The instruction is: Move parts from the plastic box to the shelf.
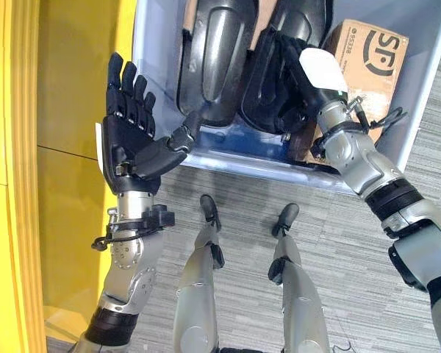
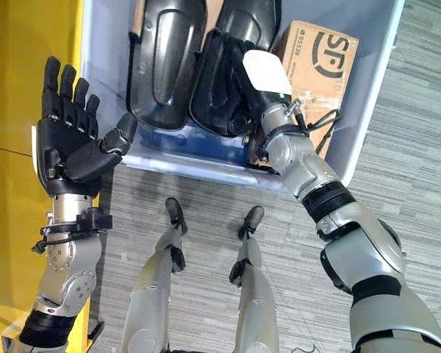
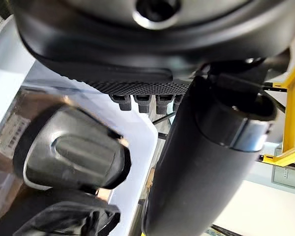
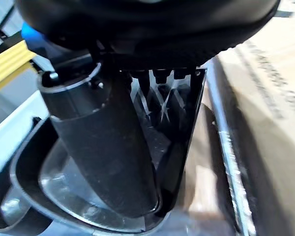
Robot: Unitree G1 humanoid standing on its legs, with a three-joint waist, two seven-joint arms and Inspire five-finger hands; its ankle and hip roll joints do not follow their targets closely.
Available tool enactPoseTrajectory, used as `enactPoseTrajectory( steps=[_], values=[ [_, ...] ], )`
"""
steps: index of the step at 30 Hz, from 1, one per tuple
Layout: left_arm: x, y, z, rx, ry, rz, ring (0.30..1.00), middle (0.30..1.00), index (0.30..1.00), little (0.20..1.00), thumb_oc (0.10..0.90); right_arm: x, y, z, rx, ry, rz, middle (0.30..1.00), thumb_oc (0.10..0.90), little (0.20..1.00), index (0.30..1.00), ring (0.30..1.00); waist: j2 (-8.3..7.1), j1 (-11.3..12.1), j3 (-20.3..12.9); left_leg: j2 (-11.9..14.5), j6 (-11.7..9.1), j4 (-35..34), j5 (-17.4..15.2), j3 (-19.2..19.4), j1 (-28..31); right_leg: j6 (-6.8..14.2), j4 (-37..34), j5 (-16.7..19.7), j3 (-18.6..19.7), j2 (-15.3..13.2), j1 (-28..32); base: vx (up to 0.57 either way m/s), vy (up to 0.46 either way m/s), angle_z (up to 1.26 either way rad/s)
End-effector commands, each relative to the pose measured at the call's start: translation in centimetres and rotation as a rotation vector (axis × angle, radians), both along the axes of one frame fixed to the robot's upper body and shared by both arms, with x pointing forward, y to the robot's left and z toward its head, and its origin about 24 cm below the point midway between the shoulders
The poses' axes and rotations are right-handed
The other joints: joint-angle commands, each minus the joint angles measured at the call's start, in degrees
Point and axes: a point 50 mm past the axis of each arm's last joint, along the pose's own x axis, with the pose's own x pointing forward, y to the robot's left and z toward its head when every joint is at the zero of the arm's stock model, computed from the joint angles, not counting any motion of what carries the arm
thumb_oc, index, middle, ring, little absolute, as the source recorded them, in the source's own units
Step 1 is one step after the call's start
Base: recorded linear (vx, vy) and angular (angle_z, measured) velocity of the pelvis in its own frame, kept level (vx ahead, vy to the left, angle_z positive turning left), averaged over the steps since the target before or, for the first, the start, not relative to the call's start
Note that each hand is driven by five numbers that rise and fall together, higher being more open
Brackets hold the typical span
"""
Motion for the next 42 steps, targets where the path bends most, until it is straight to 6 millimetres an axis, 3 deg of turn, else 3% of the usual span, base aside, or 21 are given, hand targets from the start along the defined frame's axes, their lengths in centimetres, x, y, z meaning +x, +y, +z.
enactPoseTrajectory(
  steps=[1,6,14,22,24,25,26,27,33,41,42],
  values=[
    [-3.9,-0.5,5.0,0.025,-0.346,-0.012,1.0,1.0,1.0,1.0,0.9,-2.0,1.2,6.4,-0.055,-0.285,0.036,1.0,0.9,1.0,1.0,1.0,-1.7,0.7,-0.4,-1.4,-5.0,0.9,-4.2,-11.9,1.0,8.3,5.6,-8.7,4.3,-2.9,8.3,-0.07,0.046,-0.04],
    [-3.9,-0.3,5.3,0.02,-0.351,0.03,1.0,1.0,1.0,1.0,0.9,-5.0,1.8,7.6,0.034,-0.432,0.12,1.0,0.9,1.0,1.0,1.0,-2.66,-0.8,-0.4,-1.6,-3.9,0.8,-3.1,-11.4,0.1,7.9,5.7,-7.7,4.7,-2.9,6.8,-0.04,0.033,-0.06],
    [-3.6,0.5,4.4,0.018,-0.293,0.106,1.0,1.0,1.0,1.0,0.9,-8.8,1.9,5.6,0.156,-0.488,0.244,1.0,0.9,1.0,1.0,1.0,-3.56,-2.5,-0.4,-1.8,-3.2,0.9,-3.4,-10.8,0.4,8.0,6.1,-7.6,5.9,-2.8,6.1,0.0,0.009,-0.01],
    [-3.7,0.8,4.1,0.023,-0.273,0.141,1.0,1.0,1.0,1.0,0.9,-10.4,2.1,4.4,0.233,-0.489,0.309,1.0,0.9,1.0,1.0,1.0,-3.79,-3.2,-0.4,-1.7,-3.4,0.4,-4.5,-10.9,1.9,8.4,6.1,-8.2,6.8,-2.7,6.8,0.02,0.019,-0.04],
    [-3.7,0.9,4.0,0.021,-0.269,0.152,1.0,1.0,1.0,1.0,0.9,-10.8,2.3,4.1,0.259,-0.482,0.338,1.0,0.9,1.0,1.0,1.0,-4.02,-3.5,-0.4,-1.7,-2.8,0.5,-3.4,-10.0,1.3,8.1,6.0,-7.5,6.5,-2.8,6.1,-0.04,0.024,-0.03],
    [-3.7,0.9,4.0,0.022,-0.267,0.16,1.0,1.0,1.0,1.0,0.9,-10.9,2.4,4.0,0.276,-0.475,0.346,1.0,0.9,1.0,1.0,1.0,-4.06,-3.5,-0.4,-1.7,-3.2,0.4,-4.5,-10.6,2.1,8.5,6.0,-8.2,7.1,-2.6,6.7,-0.07,0.02,-0.04],
    [-3.8,0.9,3.9,0.021,-0.266,0.161,1.0,1.0,1.0,1.0,0.9,-11.1,2.5,3.8,0.297,-0.471,0.364,1.0,0.9,1.0,1.0,1.0,-4.08,-3.7,-0.4,-1.6,-2.7,0.5,-3.4,-9.8,1.4,8.1,6.0,-7.5,6.7,-2.8,6.1,0.06,0.02,-0.09],
    [-3.7,0.9,3.9,0.019,-0.264,0.165,1.0,1.0,1.0,1.0,0.9,-11.3,2.6,3.7,0.317,-0.469,0.378,1.0,0.9,1.0,1.0,1.0,-4.13,-3.8,-0.4,-1.7,-3.1,0.4,-4.6,-10.5,2.2,8.4,6.1,-8.2,7.2,-2.7,6.7,-0.07,0.024,-0.11],
    [-3.9,1.0,3.8,0.017,-0.256,0.189,1.0,1.0,1.0,1.0,0.9,-12.1,3.1,2.9,0.366,-0.451,0.431,1.0,0.9,1.0,1.0,1.0,-4.19,-4.1,-0.4,-1.6,-2.6,0.3,-3.4,-9.6,1.7,8.0,5.9,-7.5,6.8,-2.8,6.2,0.01,0.011,-0.04],
    [-4.1,1.1,3.7,0.011,-0.258,0.214,1.0,1.0,1.0,1.0,0.9,-13.4,3.9,2.6,0.412,-0.47,0.494,1.0,0.9,1.0,1.0,1.0,-4.37,-4.4,-0.4,-1.7,-3.0,0.1,-4.4,-10.4,2.5,8.4,5.9,-8.2,7.0,-2.7,7.3,-0.01,0.004,0.0],
    [-4.2,1.1,3.7,0.008,-0.256,0.215,1.0,1.0,1.0,1.0,0.9,-13.5,4.0,2.5,0.419,-0.467,0.502,1.0,0.9,1.0,1.0,1.0,-4.44,-4.4,-0.4,-1.7,-2.5,0.2,-3.3,-9.7,1.8,8.1,5.8,-7.5,6.5,-2.8,6.7,0.0,0.0,0.0]
  ],
)
